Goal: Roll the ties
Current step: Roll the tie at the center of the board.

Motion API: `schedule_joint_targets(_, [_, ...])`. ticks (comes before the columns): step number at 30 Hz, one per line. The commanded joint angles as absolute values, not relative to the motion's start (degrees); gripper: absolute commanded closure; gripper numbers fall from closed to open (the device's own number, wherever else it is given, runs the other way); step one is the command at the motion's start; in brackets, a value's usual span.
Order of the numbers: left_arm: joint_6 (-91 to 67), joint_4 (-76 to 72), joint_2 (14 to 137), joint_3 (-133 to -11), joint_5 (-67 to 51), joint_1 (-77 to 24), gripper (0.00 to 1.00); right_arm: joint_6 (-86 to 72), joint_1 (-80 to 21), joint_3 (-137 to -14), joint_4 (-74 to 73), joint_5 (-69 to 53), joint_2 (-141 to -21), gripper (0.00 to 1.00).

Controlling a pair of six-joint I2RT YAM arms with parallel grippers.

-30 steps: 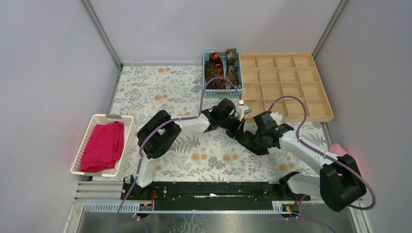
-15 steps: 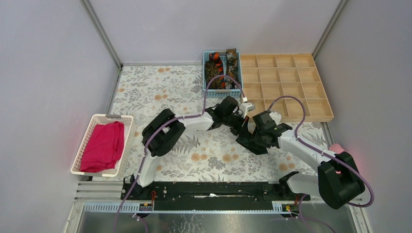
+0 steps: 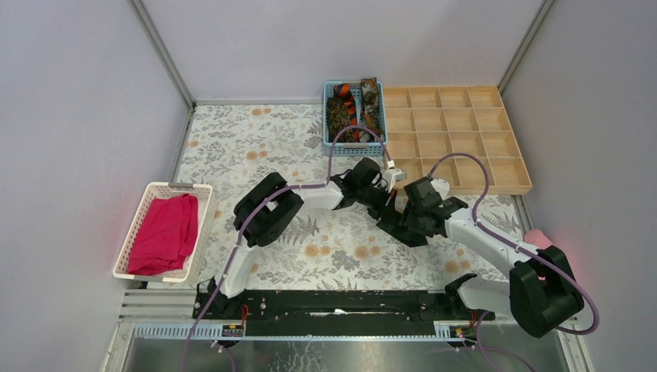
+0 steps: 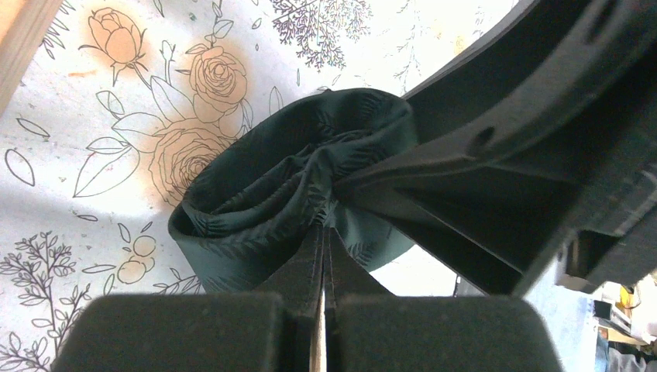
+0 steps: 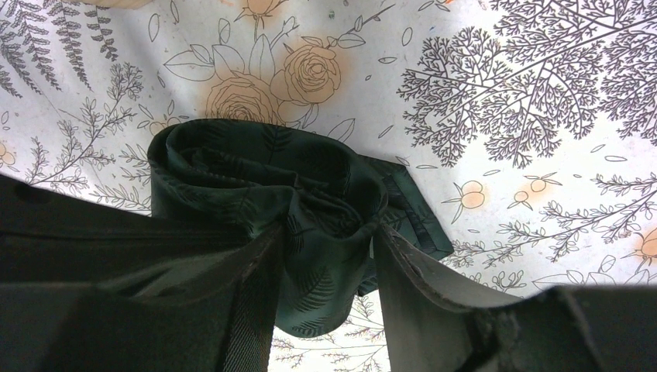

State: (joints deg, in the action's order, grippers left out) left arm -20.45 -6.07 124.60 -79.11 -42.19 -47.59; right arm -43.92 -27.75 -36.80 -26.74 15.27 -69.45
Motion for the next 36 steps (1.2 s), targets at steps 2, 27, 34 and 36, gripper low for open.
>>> schedule_joint_targets(2, [-20.4, -6.8, 127.3, -80.9, -40.9, -48.0, 1.0, -43.2, -27.5, -39.6, -29.7, 15.0, -66.3, 0.32])
schedule_joint_targets(27, [-20.8, -4.7, 125.5, -84.3, -41.5, -47.9, 1.0, -40.8, -28.2, -36.8, -36.7, 3.0, -52.0, 0.81])
schedule_joint_targets(34, [-21.0, -4.4, 125.2, -85.0, -41.7, -47.9, 1.0, -41.0, -28.3, -38.2, -38.8, 7.8, -54.1, 0.87])
schedule_joint_targets(36, [-20.8, -4.1, 124.9, -84.9, -41.7, -47.9, 1.0, -40.9, -28.4, -38.1, -38.6, 9.4, -56.0, 0.88])
